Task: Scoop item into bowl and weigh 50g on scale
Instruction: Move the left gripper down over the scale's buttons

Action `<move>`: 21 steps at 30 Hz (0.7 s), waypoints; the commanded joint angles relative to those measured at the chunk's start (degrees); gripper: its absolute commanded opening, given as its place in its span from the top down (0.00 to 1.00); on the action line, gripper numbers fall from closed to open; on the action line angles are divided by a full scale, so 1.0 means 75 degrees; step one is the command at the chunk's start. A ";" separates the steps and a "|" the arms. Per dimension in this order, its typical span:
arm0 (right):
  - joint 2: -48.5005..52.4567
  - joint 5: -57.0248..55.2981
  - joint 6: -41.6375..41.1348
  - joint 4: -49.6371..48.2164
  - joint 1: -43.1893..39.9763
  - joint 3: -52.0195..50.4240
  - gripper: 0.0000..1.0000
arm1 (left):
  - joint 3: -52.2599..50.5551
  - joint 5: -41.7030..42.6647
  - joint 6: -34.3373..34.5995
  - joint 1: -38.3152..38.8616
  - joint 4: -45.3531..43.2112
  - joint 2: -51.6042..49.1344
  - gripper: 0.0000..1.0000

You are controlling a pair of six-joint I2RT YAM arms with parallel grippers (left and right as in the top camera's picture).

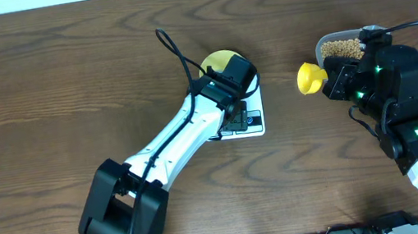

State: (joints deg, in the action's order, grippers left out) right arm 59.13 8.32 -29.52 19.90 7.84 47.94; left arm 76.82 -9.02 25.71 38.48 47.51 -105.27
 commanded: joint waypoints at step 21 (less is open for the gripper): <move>-0.0047 -0.0093 -0.0029 0.0009 -0.0041 0.0087 0.99 | -0.0079 -0.0146 0.0073 0.0017 -0.0268 -0.0341 0.09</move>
State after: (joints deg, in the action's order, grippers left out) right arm 59.13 8.10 -29.52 19.92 7.84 47.94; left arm 76.82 -9.19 25.71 38.48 45.54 -107.09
